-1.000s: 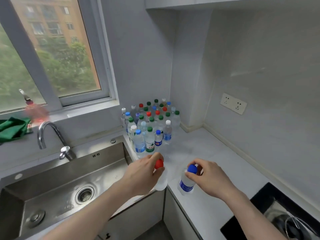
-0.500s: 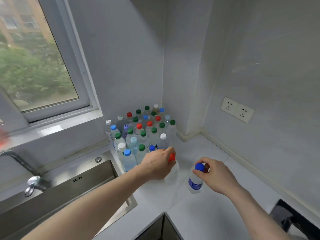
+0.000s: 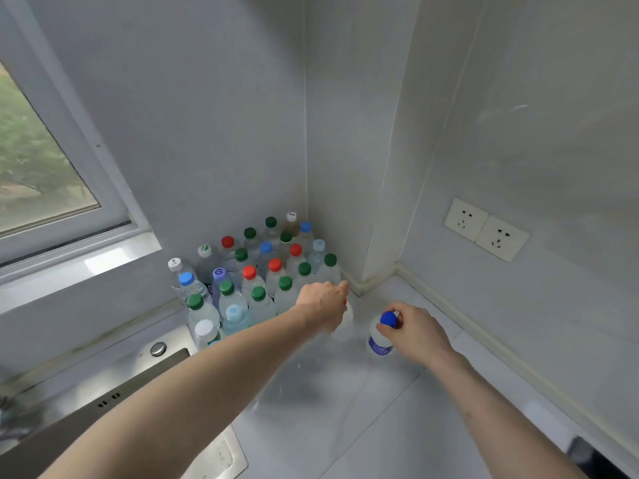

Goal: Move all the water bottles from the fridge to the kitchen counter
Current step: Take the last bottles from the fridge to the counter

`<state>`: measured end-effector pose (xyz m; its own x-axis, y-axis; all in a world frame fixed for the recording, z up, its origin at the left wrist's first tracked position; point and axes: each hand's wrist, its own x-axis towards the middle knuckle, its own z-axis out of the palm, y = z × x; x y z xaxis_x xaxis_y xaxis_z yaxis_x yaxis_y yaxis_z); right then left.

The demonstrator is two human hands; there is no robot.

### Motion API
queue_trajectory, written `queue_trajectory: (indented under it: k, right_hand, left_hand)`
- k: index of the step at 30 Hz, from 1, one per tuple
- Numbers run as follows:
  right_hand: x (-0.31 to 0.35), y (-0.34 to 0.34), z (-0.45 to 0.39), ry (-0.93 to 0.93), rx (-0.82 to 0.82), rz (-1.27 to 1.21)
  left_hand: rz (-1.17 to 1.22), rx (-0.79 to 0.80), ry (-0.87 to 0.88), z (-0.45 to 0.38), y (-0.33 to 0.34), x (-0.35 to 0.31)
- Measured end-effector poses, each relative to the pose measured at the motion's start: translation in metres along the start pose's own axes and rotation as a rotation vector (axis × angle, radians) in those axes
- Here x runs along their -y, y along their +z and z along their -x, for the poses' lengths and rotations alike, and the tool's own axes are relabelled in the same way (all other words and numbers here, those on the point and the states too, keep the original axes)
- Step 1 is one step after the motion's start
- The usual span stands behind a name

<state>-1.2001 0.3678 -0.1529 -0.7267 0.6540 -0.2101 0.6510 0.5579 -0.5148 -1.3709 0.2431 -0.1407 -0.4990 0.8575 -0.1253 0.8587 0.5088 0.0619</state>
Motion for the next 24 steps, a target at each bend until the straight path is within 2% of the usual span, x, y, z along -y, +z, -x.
queue_trajectory:
  k: [7, 14, 24]
  right_hand:
    - [-0.001, 0.014, -0.063, 0.027, 0.009, 0.113]
    - [0.012, 0.039, -0.111, -0.004, 0.085, 0.240]
    - [0.034, 0.057, -0.149, -0.119, 0.141, 0.331]
  left_hand:
    - [-0.092, 0.077, -0.051, -0.037, 0.015, 0.011]
    - [-0.130, 0.141, -0.080, -0.052, 0.027, 0.015]
    - [-0.203, 0.130, -0.123, -0.066, 0.028, 0.024]
